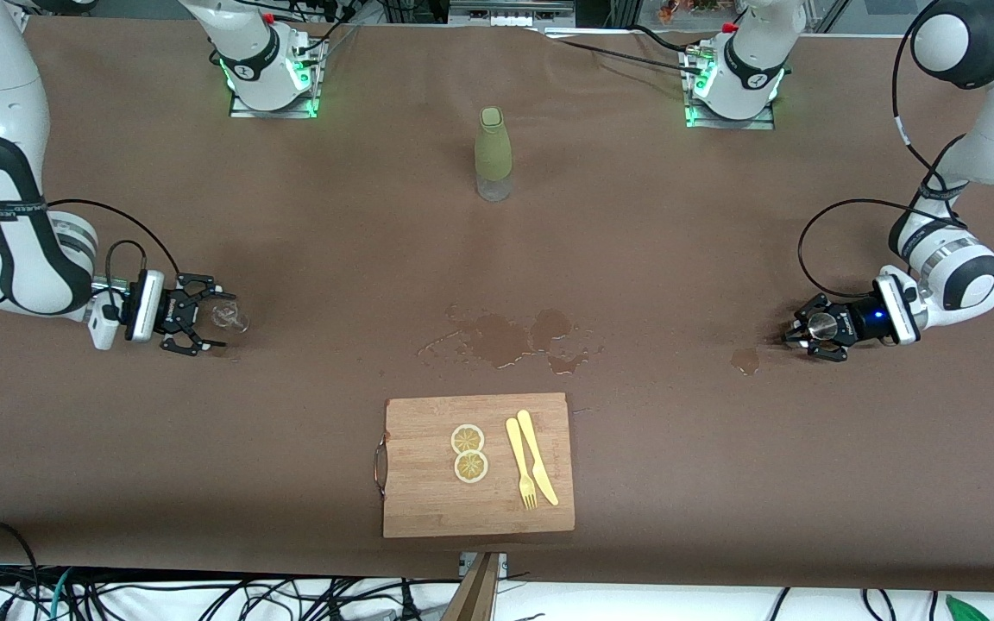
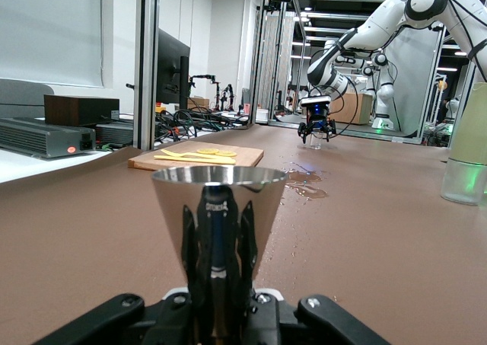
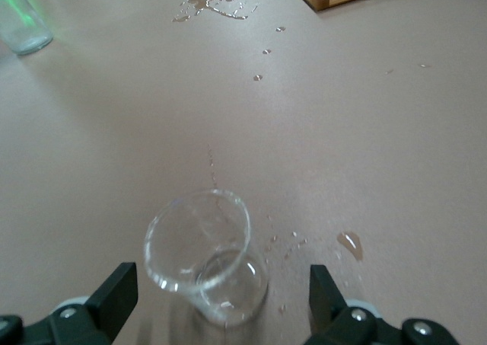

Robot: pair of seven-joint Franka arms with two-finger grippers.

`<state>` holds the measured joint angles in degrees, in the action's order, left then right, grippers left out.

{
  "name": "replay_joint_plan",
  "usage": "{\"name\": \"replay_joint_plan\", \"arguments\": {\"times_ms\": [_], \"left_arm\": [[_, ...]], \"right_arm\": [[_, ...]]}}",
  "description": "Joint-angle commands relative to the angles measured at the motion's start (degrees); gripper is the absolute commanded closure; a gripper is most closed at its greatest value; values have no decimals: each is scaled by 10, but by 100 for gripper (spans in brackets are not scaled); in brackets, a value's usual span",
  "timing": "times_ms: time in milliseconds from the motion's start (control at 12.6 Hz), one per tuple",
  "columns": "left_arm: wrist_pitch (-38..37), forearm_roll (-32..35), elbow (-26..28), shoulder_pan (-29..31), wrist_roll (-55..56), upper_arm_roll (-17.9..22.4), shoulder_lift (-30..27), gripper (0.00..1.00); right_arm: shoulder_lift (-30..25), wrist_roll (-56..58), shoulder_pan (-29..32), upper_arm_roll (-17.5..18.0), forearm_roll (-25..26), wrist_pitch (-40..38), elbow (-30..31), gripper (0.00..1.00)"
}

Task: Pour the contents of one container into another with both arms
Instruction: 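Lower the beaker to the table while the left gripper lowers the jigger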

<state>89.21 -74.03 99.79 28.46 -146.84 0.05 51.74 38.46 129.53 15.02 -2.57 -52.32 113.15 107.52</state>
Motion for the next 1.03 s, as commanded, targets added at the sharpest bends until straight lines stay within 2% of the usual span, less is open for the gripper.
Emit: {"name": "replay_joint_plan", "arguments": {"times_ms": [0,318,635,794,874,953], "left_arm": [[-9,13,22,0,-13,-1,-4,100],[-9,13,28,-1,-13,-1,-5,100],[-9,13,30,-2,-14,-1,-5,100],[-9,13,30,-2,-14,-1,-5,98],[-9,13,30,-2,-14,0,-4,90],[-8,13,30,-2,-15,-1,-4,89]], "right_arm": [[-12,6,4,-9,31,-21,-4,0],[-19,4,-5,-46,69,-61,-3,0],[-23,2,-6,-67,107,-86,-4,0],[-26,2,-6,-73,123,-98,-9,0],[-29,1,-6,-75,128,-100,-10,0],[-29,1,-6,-74,132,-101,-10,0]]}}
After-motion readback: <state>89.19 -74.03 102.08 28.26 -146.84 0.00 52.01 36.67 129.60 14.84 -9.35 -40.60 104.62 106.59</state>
